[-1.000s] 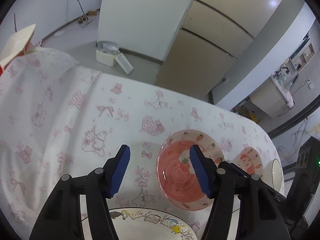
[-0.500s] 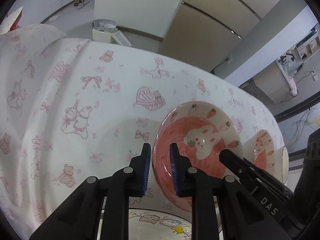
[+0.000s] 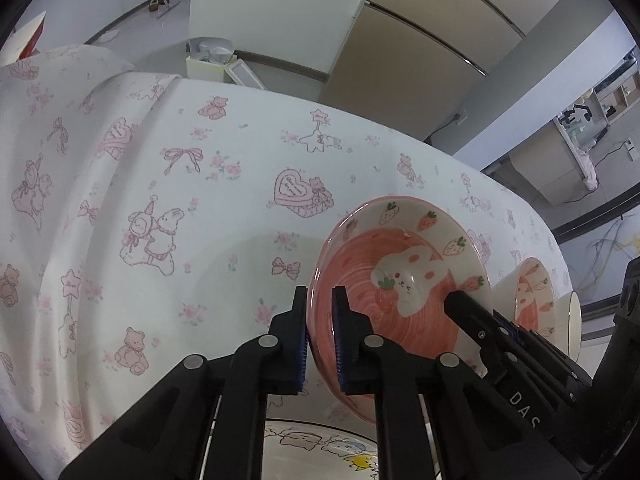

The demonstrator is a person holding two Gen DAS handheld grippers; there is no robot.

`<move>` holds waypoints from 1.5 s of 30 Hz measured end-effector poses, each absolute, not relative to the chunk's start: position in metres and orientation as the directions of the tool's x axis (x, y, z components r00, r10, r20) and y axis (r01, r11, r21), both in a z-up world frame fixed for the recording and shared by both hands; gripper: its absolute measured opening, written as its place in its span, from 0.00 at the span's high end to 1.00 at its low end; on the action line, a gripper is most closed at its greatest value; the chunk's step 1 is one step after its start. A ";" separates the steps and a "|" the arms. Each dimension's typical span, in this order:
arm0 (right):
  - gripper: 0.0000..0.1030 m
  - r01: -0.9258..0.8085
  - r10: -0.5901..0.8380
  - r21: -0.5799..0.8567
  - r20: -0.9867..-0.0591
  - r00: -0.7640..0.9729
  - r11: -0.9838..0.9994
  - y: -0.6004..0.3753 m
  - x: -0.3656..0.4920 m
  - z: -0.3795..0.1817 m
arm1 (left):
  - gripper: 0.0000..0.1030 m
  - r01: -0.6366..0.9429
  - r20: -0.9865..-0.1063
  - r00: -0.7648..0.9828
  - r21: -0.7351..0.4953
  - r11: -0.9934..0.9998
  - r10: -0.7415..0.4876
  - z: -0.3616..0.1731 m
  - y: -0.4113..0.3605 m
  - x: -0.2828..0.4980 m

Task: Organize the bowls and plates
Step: 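Close the right gripper on the rim of the pink bunny bowl, then lift the pink bowl with the right gripper toward the other pink bowl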

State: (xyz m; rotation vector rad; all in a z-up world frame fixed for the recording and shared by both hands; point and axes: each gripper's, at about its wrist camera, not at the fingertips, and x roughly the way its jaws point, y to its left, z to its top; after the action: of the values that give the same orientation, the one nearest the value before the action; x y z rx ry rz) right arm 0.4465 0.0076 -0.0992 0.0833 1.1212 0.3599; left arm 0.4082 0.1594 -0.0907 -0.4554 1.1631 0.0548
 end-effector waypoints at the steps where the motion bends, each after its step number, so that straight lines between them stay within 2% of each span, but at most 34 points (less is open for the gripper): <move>1: 0.92 -0.255 0.316 0.229 -0.866 0.388 0.940 0.010 0.446 -0.099 | 0.88 -0.274 -0.895 0.402 -0.319 0.907 -0.193 -0.092 0.159 0.409; 10: 0.92 -0.263 0.268 0.166 -0.868 0.419 0.950 0.017 0.443 -0.100 | 0.89 -0.254 -0.912 0.372 -0.279 0.926 -0.173 -0.104 0.150 0.413; 16: 0.90 -0.257 0.366 0.285 -0.857 0.362 0.923 0.008 0.444 -0.096 | 0.89 -0.268 -0.905 0.387 -0.295 0.917 -0.178 -0.097 0.159 0.410; 21: 0.90 -0.299 0.413 0.319 -0.843 0.344 0.900 0.022 0.437 -0.091 | 0.89 -0.308 -0.897 0.422 -0.279 0.910 -0.132 -0.085 0.176 0.406; 26: 0.90 -0.303 0.384 0.288 -0.863 0.329 0.908 0.037 0.435 -0.103 | 0.89 -0.331 -0.904 0.408 -0.276 0.902 -0.127 -0.091 0.187 0.408; 38: 0.84 -0.273 0.460 0.386 -0.832 0.310 0.881 0.037 0.437 -0.112 | 0.89 -0.345 -0.910 0.389 -0.290 0.893 -0.146 -0.103 0.193 0.411; 45: 0.89 -0.261 0.445 0.372 -0.832 0.333 0.891 0.032 0.435 -0.102 | 0.89 -0.313 -0.897 0.431 -0.246 0.917 -0.094 -0.081 0.181 0.403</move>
State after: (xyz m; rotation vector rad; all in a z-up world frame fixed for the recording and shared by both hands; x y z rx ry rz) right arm 0.4354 0.0317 -0.1024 0.1836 1.1429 0.4639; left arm 0.4033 0.1810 -0.0811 -0.4088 1.1251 0.1412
